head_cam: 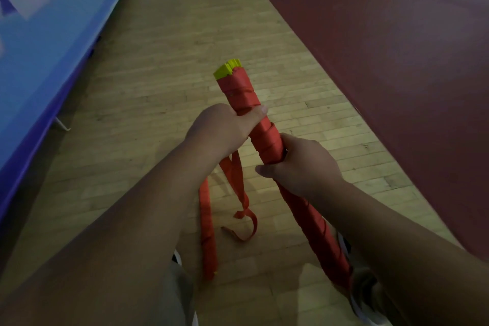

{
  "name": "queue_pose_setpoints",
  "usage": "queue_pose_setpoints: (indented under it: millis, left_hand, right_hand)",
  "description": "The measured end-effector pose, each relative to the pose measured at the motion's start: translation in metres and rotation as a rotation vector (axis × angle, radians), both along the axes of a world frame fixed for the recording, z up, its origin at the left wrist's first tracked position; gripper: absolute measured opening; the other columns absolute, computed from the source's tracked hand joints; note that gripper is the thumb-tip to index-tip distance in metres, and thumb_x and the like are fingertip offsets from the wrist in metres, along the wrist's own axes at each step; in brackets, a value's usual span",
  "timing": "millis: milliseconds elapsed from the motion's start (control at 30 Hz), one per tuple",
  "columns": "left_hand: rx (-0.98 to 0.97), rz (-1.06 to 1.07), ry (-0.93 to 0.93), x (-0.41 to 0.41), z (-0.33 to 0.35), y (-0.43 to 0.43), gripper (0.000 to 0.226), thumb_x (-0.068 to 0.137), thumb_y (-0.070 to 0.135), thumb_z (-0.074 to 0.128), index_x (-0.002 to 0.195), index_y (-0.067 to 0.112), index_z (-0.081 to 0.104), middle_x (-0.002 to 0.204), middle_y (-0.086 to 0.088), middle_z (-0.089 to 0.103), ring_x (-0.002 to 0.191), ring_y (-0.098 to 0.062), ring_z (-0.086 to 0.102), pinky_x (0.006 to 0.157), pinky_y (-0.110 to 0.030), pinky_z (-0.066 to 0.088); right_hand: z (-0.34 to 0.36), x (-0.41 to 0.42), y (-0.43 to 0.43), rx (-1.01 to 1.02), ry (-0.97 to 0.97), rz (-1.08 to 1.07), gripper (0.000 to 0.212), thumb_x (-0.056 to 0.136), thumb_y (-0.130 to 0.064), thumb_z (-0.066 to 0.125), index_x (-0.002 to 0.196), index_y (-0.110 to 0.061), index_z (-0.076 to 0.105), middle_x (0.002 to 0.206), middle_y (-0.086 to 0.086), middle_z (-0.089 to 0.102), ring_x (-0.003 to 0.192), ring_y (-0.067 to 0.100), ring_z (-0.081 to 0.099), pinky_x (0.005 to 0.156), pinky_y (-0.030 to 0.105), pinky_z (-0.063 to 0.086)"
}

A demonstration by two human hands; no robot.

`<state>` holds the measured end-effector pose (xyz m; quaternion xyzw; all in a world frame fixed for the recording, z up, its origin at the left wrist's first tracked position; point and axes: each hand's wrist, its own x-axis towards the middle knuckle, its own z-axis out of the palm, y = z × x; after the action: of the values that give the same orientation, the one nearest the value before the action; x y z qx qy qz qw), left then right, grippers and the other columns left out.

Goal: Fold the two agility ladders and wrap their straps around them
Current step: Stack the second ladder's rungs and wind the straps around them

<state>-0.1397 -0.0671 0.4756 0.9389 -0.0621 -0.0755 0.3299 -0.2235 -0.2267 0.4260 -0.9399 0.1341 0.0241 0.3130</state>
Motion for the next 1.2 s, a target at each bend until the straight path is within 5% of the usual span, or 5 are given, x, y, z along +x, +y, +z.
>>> queue_pose_setpoints:
  millis: [233,533,700,1000,1200]
  left_hand:
    - [-0.002,-0.024,-0.041,-0.001,0.005,0.000,0.062,0.100,0.075,0.053,0.087,0.021,0.079,0.084,-0.005,0.078,0.079,-0.021,0.074,0.072,-0.036,0.054]
    - [-0.206,-0.092,-0.018,0.002,0.020,0.020,0.058,0.102,0.071,0.055,0.086,0.022,0.079,0.080,0.003,0.076,0.071,-0.009,0.069,0.072,-0.031,0.049]
    - [-0.352,-0.185,0.014,0.008,0.025,0.034,0.051,0.108,0.061,0.055,0.093,0.017,0.078,0.081,0.004,0.074,0.070,-0.007,0.067,0.073,-0.032,0.049]
    - [-0.235,-0.215,0.005,0.006,0.023,0.039,0.039,0.112,0.051,0.054,0.095,0.023,0.077,0.077,0.011,0.077,0.068,-0.001,0.071,0.062,-0.021,0.049]
    - [-0.154,-0.185,0.039,0.005,0.021,0.041,0.050,0.105,0.068,0.054,0.097,0.025,0.079,0.078,0.003,0.081,0.062,-0.002,0.071,0.068,-0.031,0.052]
  right_hand:
    - [-0.001,0.001,0.001,-0.021,-0.044,0.012,0.049,0.083,-0.066,0.084,0.122,-0.043,0.068,0.089,-0.016,0.071,0.079,0.007,0.070,0.079,0.041,0.065]
    - [0.021,0.014,-0.034,0.608,0.246,0.223,0.048,0.092,-0.045,0.085,0.132,-0.033,0.062,0.120,0.001,0.080,0.107,0.020,0.080,0.106,0.050,0.060]
    - [0.039,0.010,-0.045,0.674,0.227,0.373,0.033,0.103,-0.028,0.069,0.136,-0.031,0.070,0.127,-0.009,0.080,0.120,0.011,0.074,0.109,0.045,0.053]
    - [0.030,0.008,-0.038,0.656,0.161,0.303,0.035,0.086,-0.032,0.093,0.116,-0.026,0.077,0.098,-0.006,0.080,0.093,0.013,0.080,0.083,0.031,0.061]
    - [0.019,0.009,-0.029,0.437,0.076,0.205,0.037,0.076,-0.047,0.099,0.099,-0.032,0.075,0.082,-0.008,0.077,0.074,0.009,0.077,0.073,0.031,0.060]
